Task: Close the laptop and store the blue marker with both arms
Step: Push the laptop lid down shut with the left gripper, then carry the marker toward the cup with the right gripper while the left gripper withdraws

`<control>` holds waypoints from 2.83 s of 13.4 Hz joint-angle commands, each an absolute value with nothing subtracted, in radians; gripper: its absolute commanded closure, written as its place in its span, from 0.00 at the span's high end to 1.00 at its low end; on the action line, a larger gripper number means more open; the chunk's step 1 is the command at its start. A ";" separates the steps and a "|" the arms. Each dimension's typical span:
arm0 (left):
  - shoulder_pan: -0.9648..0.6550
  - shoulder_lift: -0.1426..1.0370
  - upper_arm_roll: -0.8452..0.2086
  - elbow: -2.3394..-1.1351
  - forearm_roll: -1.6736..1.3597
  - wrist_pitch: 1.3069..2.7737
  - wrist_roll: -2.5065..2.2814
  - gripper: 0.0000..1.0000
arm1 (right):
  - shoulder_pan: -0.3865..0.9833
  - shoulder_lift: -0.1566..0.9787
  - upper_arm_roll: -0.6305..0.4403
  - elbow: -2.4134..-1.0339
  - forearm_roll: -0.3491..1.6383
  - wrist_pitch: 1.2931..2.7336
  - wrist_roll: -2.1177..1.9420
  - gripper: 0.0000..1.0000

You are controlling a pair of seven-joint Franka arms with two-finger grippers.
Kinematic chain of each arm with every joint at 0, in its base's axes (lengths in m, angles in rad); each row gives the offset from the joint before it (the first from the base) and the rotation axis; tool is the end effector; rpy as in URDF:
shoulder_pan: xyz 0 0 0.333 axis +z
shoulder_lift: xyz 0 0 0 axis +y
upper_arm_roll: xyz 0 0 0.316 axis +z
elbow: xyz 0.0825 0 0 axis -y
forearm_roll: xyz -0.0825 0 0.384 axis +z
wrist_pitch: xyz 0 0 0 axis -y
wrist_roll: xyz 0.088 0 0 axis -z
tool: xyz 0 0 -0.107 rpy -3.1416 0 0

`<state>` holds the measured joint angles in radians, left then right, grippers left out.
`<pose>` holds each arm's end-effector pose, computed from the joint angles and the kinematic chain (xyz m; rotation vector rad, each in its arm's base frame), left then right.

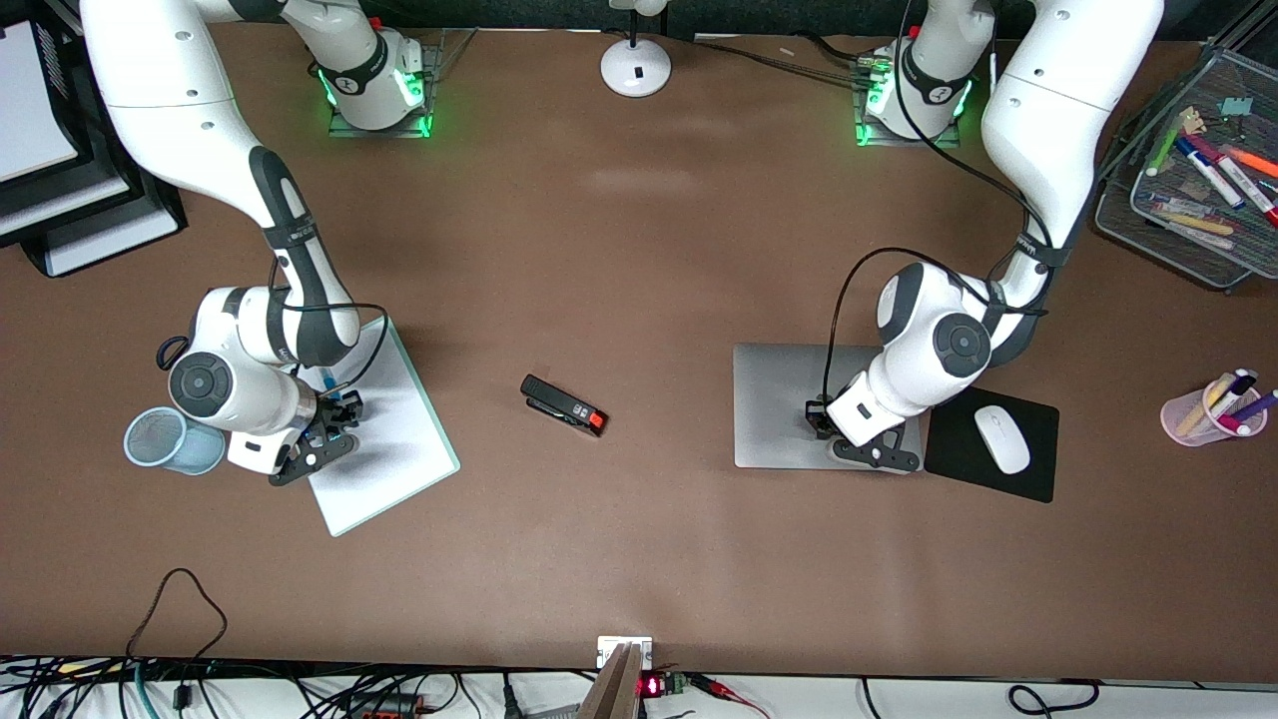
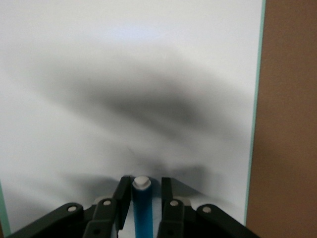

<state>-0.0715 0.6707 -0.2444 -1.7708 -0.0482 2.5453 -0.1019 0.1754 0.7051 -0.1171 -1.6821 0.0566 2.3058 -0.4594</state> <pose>0.6438 -0.1942 0.2027 2.9362 -0.1694 0.1190 0.6686 0.0476 0.1857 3.0205 0.7760 -0.1274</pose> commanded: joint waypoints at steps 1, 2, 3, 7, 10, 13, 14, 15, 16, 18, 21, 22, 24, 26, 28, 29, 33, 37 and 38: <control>-0.069 0.704 -0.244 -1.741 -0.029 2.565 -0.080 0.00 | 0.172 0.716 -0.114 -1.661 0.071 2.303 -0.469 0.30; -0.069 0.710 -0.242 -1.740 -0.019 2.566 -0.071 0.00 | 0.172 0.716 -0.114 -1.661 0.071 2.303 -0.469 0.20; -0.068 0.713 -0.242 -1.740 -0.014 2.566 -0.069 0.00 | 0.172 0.716 -0.114 -1.661 0.071 2.303 -0.469 0.14; -0.067 0.716 -0.242 -1.740 -0.014 2.568 -0.068 0.00 | 0.173 0.716 -0.114 -1.661 0.071 2.299 -0.472 0.05; -0.068 0.721 -0.233 -1.740 -0.014 2.569 -0.045 0.00 | 0.173 0.706 -0.114 -1.645 0.068 2.298 -0.479 0.02; -0.066 0.716 -0.233 -1.740 -0.014 2.568 -0.044 0.00 | 0.173 0.669 -0.110 -1.611 0.067 2.290 -0.575 0.00; -0.061 0.712 -0.233 -1.740 -0.014 2.566 -0.044 0.00 | 0.173 0.638 -0.095 -1.609 0.069 2.289 -0.601 0.00; -0.054 0.698 -0.233 -1.741 -0.014 2.553 -0.046 0.00 | 0.170 0.606 -0.084 -1.609 0.069 2.286 -0.645 0.00; -0.049 0.658 -0.235 -1.741 -0.014 2.501 -0.048 0.00 | 0.173 0.580 -0.080 -1.611 0.071 2.283 -0.711 0.00; -0.048 0.582 -0.236 -1.740 -0.018 2.371 -0.054 0.00 | 0.172 0.526 -0.061 -1.612 0.071 2.281 -0.869 0.00; -0.032 0.471 -0.236 -1.741 -0.018 2.181 -0.052 0.00 | 0.150 0.439 -0.057 -1.611 0.109 2.202 -1.095 0.00; -0.032 0.424 -0.236 -1.741 -0.014 2.099 -0.045 0.00 | 0.126 0.417 -0.058 -1.608 0.189 2.157 -1.170 0.00; -0.031 0.332 -0.236 -1.740 -0.015 1.970 -0.043 0.00 | 0.051 0.411 -0.060 -1.577 0.312 2.084 -1.373 0.00; -0.031 0.253 -0.235 -1.740 -0.014 1.881 -0.044 0.05 | -0.020 0.414 -0.060 -1.534 0.379 1.995 -1.516 0.00; -0.025 0.194 -0.235 -1.736 -0.015 1.780 -0.043 0.24 | -0.075 0.414 -0.063 -1.500 0.442 1.915 -1.645 0.00; -0.023 0.171 -0.235 -1.726 -0.014 1.711 -0.040 0.54 | -0.113 0.419 -0.063 -1.500 0.460 1.892 -1.722 0.00; 0.014 0.098 -0.238 -1.720 -0.014 1.597 -0.038 1.00 | -0.250 0.443 -0.063 -1.482 0.635 1.800 -1.988 0.00; 0.024 0.013 -0.235 -1.712 -0.014 1.485 -0.038 1.00 | -0.320 0.553 -0.063 -1.327 0.687 1.619 -2.071 0.00; 0.043 -0.007 -0.235 -1.712 -0.014 1.442 -0.038 1.00 | -0.324 0.581 -0.064 -1.301 0.684 1.565 -2.094 0.00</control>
<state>0.0154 0.0470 -0.2314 -1.7096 -0.0339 1.5081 -0.0555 -0.2999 0.4967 -0.0786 -1.4116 0.6627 1.6628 -2.0519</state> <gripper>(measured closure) 0.000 0.828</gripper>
